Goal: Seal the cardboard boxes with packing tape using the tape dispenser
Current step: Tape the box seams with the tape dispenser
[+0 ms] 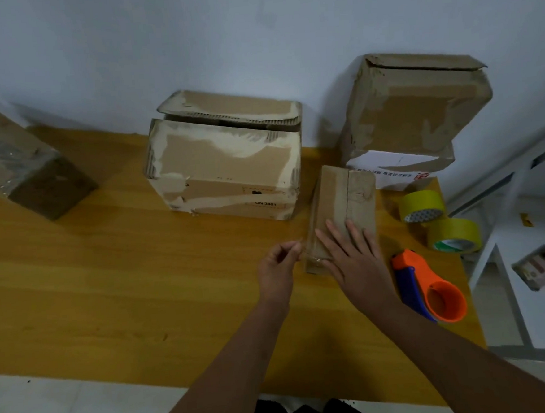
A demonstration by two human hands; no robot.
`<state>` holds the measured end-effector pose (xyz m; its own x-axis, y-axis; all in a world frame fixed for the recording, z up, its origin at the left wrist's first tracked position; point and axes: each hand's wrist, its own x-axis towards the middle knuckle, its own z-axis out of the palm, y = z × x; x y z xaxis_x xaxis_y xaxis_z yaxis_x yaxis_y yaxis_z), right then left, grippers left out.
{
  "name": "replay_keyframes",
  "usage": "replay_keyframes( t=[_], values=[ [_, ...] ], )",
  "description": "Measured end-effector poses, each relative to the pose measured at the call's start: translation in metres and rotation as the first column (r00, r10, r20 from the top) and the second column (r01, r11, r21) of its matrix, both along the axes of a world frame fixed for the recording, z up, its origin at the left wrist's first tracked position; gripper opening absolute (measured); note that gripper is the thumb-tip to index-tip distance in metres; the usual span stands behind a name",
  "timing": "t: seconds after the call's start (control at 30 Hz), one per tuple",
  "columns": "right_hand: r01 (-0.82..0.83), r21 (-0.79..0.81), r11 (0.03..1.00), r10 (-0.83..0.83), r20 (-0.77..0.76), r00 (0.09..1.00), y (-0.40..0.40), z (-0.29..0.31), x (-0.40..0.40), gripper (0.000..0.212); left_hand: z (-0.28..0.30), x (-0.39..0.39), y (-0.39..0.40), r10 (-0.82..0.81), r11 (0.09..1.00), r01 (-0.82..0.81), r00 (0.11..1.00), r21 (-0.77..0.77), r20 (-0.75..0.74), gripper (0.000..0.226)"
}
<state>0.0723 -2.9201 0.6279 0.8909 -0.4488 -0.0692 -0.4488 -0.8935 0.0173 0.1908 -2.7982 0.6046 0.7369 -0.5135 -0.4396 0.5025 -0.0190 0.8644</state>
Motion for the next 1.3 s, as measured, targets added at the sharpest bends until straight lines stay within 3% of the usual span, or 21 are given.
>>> replay_keyframes(
  t=[0.33,0.47,0.53,0.63,0.73,0.8,0.87,0.97,1.03,1.1,1.2,1.3],
  values=[
    [0.044,-0.009,0.999,-0.044,0.031,0.999,0.004,-0.005,0.005,0.058,-0.009,-0.01,-0.024,-0.04,0.999,0.04,0.999,0.026,0.009,0.009],
    [0.051,-0.001,0.999,-0.051,0.057,0.997,0.004,-0.008,0.005,0.058,-0.013,-0.008,-0.03,-0.107,0.974,0.085,0.989,0.209,0.1,0.021],
    [0.057,0.001,0.998,-0.057,0.06,0.997,0.004,-0.008,0.005,0.057,-0.011,-0.006,-0.035,-0.088,0.962,0.065,0.993,0.265,0.073,0.033],
    [0.052,0.001,0.999,-0.052,0.037,0.998,0.003,-0.009,0.005,0.058,-0.006,0.002,-0.04,-0.172,0.934,0.142,0.983,0.329,0.064,0.024],
    [0.052,0.009,0.999,-0.053,0.038,0.998,0.002,-0.011,0.004,0.059,0.001,0.009,-0.025,-0.196,0.933,0.134,0.968,0.334,0.159,0.023],
    [0.052,0.02,0.998,-0.052,0.036,0.998,0.001,-0.011,0.005,0.06,0.008,0.003,-0.011,-0.246,0.95,0.183,0.938,0.253,0.246,0.03],
    [0.046,0.023,0.999,-0.047,0.036,0.998,0.002,-0.011,0.005,0.061,0.014,-0.012,-0.005,-0.388,0.918,0.322,0.852,0.233,0.353,0.043],
    [0.066,0.023,0.998,-0.067,0.043,0.997,0.002,-0.011,0.005,0.06,0.016,-0.025,-0.006,-0.585,0.809,0.407,0.617,0.424,0.526,0.066],
    [0.075,0.02,0.997,-0.076,0.034,0.997,0.003,-0.011,0.006,0.06,0.016,-0.017,-0.003,-0.679,0.733,0.48,0.486,0.482,0.55,0.074],
    [0.07,0.018,0.997,-0.071,0.028,0.997,0.003,-0.011,0.006,0.06,0.018,-0.005,0.0,-0.735,0.673,0.554,0.424,0.49,0.53,0.071],
    [0.063,0.023,0.998,-0.064,0.044,0.997,0.002,-0.013,0.005,0.059,0.02,0.013,-0.006,-0.79,0.604,0.542,0.311,0.585,0.528,0.066],
    [0.057,0.031,0.998,-0.058,0.051,0.997,0.001,-0.013,0.005,0.058,0.02,0.048,-0.021,-0.88,0.44,0.407,0.016,0.801,0.475,0.07]
  ],
)
